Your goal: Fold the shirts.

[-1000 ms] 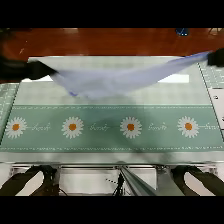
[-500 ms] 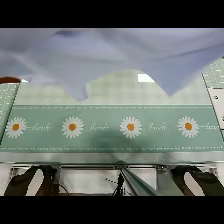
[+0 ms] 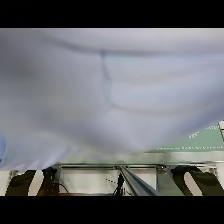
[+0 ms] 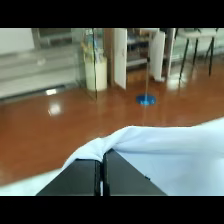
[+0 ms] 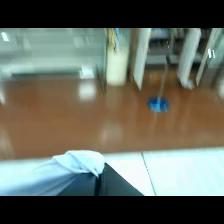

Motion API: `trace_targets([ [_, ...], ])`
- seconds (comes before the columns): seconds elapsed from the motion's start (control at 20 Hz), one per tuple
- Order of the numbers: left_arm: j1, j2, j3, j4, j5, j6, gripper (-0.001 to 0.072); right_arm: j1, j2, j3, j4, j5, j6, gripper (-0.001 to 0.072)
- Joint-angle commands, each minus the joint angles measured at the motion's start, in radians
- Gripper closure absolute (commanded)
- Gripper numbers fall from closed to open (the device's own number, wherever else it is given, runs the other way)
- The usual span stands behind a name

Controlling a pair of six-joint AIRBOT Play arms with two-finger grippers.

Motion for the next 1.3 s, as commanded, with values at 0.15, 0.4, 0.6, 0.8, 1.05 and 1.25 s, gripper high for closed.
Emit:
trace_targets([
  [0.15, 0.003, 0.025, -0.004, 0.053, -0.391, -0.199, 0.0691, 0.038, -0.032, 0.000, -0.025, 0.425, -0.097, 0.0694],
  [0.4, 0.003, -0.089, -0.187, 0.086, -0.376, -0.140, 0.0692, 0.097, -0.266, -0.050, -0.052, 0.433, -0.109, 0.0694],
  [0.6, -0.002, -0.267, -0.442, 0.085, -0.203, -0.038, 0.0691, 0.097, -0.585, -0.066, -0.046, 0.307, -0.117, 0.0694],
  [0.8, -0.068, -0.493, -0.551, 0.085, 0.058, 0.094, 0.0690, 0.098, -0.837, -0.066, 0.035, 0.096, -0.104, 0.0694],
  [1.05, -0.181, -0.756, -0.552, 0.086, 0.282, 0.304, 0.0690, 0.098, -1.004, -0.066, 0.085, -0.167, -0.031, 0.0693],
  [1.25, -0.236, -0.904, -0.552, 0.085, 0.397, 0.300, 0.0689, 0.098, -1.085, -0.066, 0.092, -0.243, 0.017, 0.0693],
])
